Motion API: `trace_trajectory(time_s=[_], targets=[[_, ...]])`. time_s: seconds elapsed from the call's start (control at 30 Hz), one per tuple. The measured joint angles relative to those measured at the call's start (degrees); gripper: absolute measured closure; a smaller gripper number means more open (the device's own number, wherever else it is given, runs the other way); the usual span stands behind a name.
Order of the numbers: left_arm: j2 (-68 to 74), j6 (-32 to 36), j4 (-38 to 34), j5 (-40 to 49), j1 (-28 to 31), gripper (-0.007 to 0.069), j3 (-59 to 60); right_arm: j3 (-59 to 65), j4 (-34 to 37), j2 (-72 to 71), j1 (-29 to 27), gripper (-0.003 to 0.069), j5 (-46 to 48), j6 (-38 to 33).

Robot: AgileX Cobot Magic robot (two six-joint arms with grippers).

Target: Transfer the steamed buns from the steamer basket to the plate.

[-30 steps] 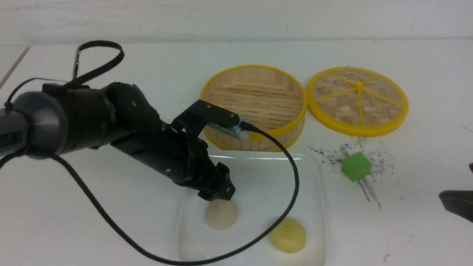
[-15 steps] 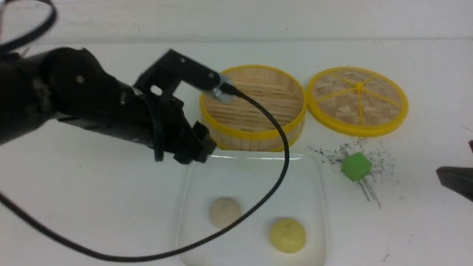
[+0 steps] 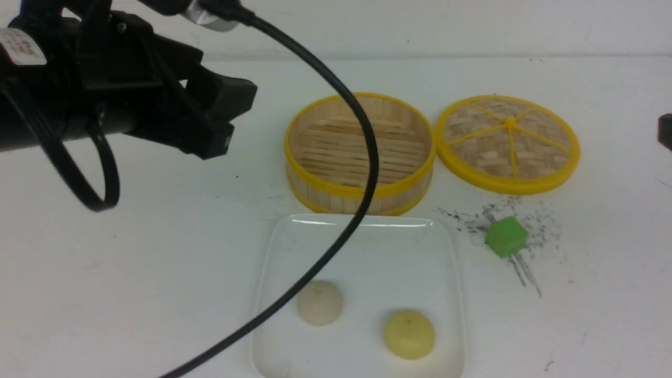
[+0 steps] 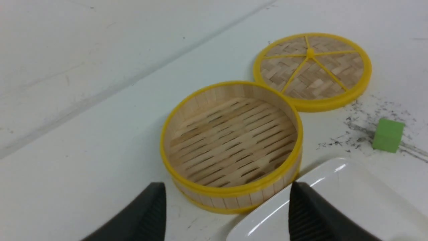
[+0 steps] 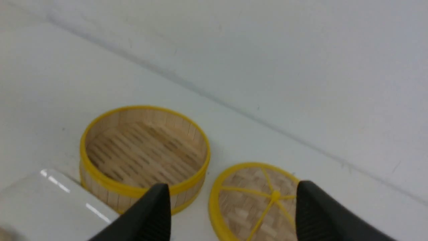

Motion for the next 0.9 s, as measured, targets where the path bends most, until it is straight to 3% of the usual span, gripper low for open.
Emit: trace_trajectory(time_s=[0.27,0.67,0.9], targets=[[0.0,-3.3,2.8,0.5,0.0,0.0134,0.2,0.0,-4.7,-11.0,0.0,0.0164,2.5,3.1],[0.0,-3.4,3.0,0.4,0.0,0.0173,0.2,0.0,-27.3,-22.9,0.0,0.0165,27.6,31.5],[0.0,-3.4,2.2,-0.7,0.0,0.0186,0.2,3.6,-25.3,-31.8,0.0,0.0165,34.0,34.2]])
